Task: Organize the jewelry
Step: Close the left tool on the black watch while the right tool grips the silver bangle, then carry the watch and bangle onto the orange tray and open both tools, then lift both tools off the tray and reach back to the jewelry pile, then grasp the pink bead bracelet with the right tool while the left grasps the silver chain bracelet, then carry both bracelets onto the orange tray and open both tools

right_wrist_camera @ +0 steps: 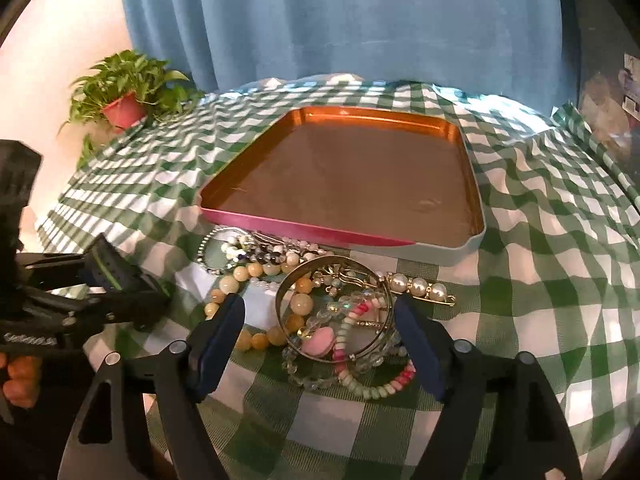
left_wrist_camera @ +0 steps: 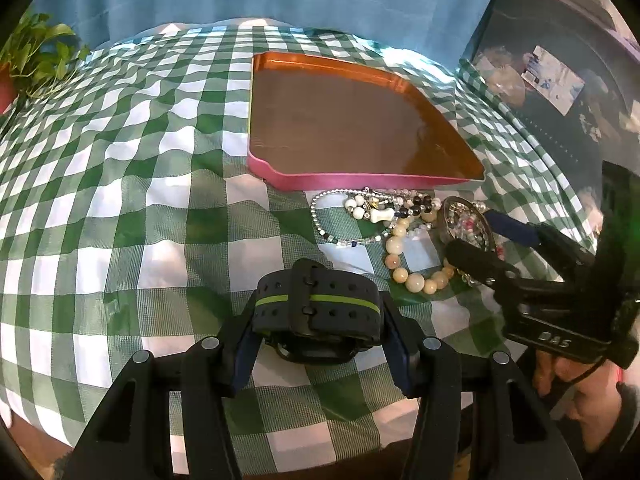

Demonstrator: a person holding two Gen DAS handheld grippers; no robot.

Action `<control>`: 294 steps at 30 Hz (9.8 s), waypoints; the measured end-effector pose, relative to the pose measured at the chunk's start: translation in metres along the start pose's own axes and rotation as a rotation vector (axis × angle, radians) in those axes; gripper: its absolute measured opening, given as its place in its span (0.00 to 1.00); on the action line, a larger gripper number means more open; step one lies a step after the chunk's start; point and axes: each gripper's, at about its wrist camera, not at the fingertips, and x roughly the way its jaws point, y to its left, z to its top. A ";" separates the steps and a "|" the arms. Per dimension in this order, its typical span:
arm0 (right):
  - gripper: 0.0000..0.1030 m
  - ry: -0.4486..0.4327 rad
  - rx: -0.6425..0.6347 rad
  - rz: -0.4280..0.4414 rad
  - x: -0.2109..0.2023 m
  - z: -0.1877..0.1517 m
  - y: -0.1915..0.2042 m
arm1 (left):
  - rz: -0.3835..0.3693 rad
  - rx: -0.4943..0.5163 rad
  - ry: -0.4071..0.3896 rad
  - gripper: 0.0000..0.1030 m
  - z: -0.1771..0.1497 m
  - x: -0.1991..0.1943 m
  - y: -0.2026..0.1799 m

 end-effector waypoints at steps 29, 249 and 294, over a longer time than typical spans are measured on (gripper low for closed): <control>0.57 -0.086 0.179 -0.053 -0.044 -0.024 -0.041 | 0.020 -0.017 0.005 0.51 -0.008 -0.002 -0.049; 0.05 -0.263 0.113 0.060 -0.123 0.106 -0.034 | 0.147 0.158 -0.365 0.03 0.125 -0.132 -0.100; 0.39 0.100 0.058 0.095 0.074 0.096 -0.042 | 0.039 0.008 -0.097 0.03 0.117 0.054 -0.006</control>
